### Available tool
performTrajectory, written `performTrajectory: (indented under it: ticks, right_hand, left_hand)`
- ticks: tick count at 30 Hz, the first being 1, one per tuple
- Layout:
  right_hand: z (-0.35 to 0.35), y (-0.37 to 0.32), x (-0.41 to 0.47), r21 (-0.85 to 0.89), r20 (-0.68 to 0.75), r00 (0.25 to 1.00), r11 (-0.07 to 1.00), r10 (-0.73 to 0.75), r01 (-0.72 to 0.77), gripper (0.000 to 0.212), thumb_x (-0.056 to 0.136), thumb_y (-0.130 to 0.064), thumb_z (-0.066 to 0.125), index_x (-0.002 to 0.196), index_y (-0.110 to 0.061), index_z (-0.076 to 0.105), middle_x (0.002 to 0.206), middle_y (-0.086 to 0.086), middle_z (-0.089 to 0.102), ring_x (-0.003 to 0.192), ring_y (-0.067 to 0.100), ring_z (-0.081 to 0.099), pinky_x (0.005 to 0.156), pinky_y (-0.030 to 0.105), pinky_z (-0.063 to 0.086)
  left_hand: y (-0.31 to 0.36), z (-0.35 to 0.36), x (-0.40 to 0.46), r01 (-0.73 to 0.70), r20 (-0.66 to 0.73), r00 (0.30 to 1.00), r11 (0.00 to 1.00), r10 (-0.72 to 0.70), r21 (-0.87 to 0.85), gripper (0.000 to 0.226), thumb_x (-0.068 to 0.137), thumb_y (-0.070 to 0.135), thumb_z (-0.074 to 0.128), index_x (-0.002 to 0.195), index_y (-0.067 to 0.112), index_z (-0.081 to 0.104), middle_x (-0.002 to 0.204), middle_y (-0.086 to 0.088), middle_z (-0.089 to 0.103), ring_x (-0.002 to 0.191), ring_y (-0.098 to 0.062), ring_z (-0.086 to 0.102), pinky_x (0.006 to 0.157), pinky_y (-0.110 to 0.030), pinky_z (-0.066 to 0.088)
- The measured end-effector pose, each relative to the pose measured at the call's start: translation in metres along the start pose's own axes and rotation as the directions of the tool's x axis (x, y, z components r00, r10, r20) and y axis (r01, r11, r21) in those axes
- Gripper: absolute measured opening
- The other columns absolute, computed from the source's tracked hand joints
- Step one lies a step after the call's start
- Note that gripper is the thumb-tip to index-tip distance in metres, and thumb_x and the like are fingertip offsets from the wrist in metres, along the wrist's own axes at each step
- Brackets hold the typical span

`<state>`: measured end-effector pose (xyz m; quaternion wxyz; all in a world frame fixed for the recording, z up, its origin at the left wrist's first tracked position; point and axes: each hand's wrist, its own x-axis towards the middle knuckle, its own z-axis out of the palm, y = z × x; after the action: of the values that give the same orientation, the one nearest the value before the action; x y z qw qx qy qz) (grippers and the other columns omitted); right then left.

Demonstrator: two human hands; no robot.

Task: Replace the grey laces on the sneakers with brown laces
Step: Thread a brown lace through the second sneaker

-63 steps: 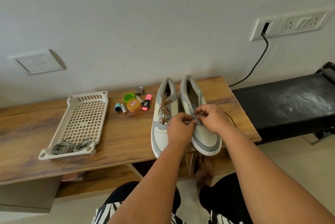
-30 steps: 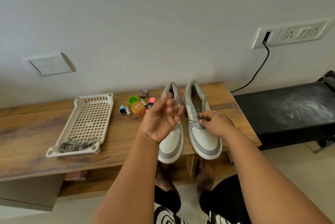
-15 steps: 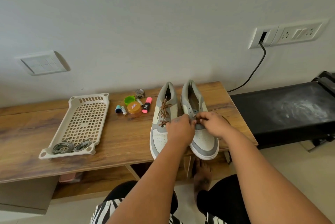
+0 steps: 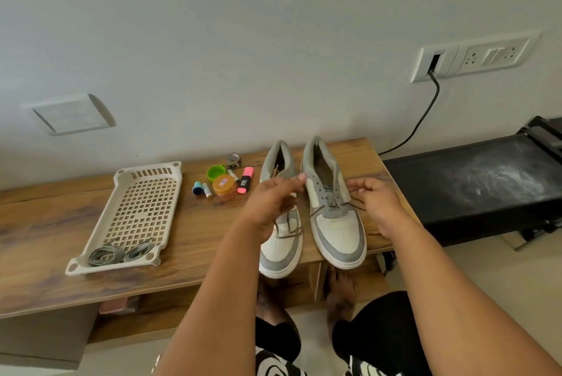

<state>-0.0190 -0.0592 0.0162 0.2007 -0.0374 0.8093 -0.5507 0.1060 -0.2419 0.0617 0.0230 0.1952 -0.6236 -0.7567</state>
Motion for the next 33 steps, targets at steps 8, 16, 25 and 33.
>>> performTrajectory:
  ticks: [8, 16, 25, 33]
  right_hand:
    - [-0.004, -0.009, -0.009, -0.472, 0.102, 0.993, 0.876, -0.058, 0.100, 0.013, 0.086, -0.030, 0.073, 0.091, -0.020, 0.067, 0.090, -0.008, 0.062, 0.084, 0.008, 0.054, 0.069, 0.026, 0.041]
    - [-0.001, -0.014, -0.007, -0.607, 0.134, 0.991, 0.791, 0.013, 0.072, 0.028, 0.103, -0.032, 0.043, 0.118, -0.015, 0.060, 0.112, 0.005, 0.060, 0.097, 0.020, 0.054, 0.079, 0.033, 0.041]
    - [-0.004, -0.022, -0.009, -0.604, 0.115, 0.993, 0.794, 0.002, 0.069, 0.022, 0.104, -0.028, 0.042, 0.115, -0.014, 0.055, 0.103, 0.004, 0.064, 0.091, 0.017, 0.055, 0.070, 0.031, 0.038]
    - [-0.019, -0.052, -0.033, -0.627, 0.188, 0.980, 0.776, 0.064, 0.070, 0.024, 0.102, -0.019, 0.047, 0.114, -0.012, 0.067, 0.083, -0.001, 0.056, 0.077, 0.014, 0.055, 0.077, 0.032, 0.049]
  left_hand:
    - [-0.048, 0.044, 0.030, -0.016, -0.069, 0.985, 0.477, 0.161, 0.879, 0.026, 0.093, 0.042, 0.063, 0.099, 0.017, 0.057, 0.098, 0.000, 0.060, 0.088, -0.015, 0.056, 0.074, -0.029, 0.046]
    - [-0.054, 0.043, 0.033, -0.025, -0.080, 0.977, 0.481, 0.196, 0.876, 0.015, 0.100, 0.029, 0.053, 0.102, 0.015, 0.058, 0.101, -0.005, 0.062, 0.094, -0.021, 0.056, 0.077, -0.032, 0.044]
    - [-0.049, 0.047, 0.032, 0.050, -0.125, 0.985, 0.501, 0.118, 0.864, 0.028, 0.102, 0.034, 0.047, 0.100, 0.009, 0.060, 0.092, -0.006, 0.060, 0.089, -0.021, 0.056, 0.078, -0.033, 0.047]
    - [0.024, 0.046, 0.000, 0.156, -0.156, 0.984, 0.845, -0.088, 0.512, 0.034, 0.102, 0.031, 0.047, 0.082, 0.011, 0.066, 0.094, -0.006, 0.070, 0.087, -0.020, 0.061, 0.084, -0.037, 0.049]
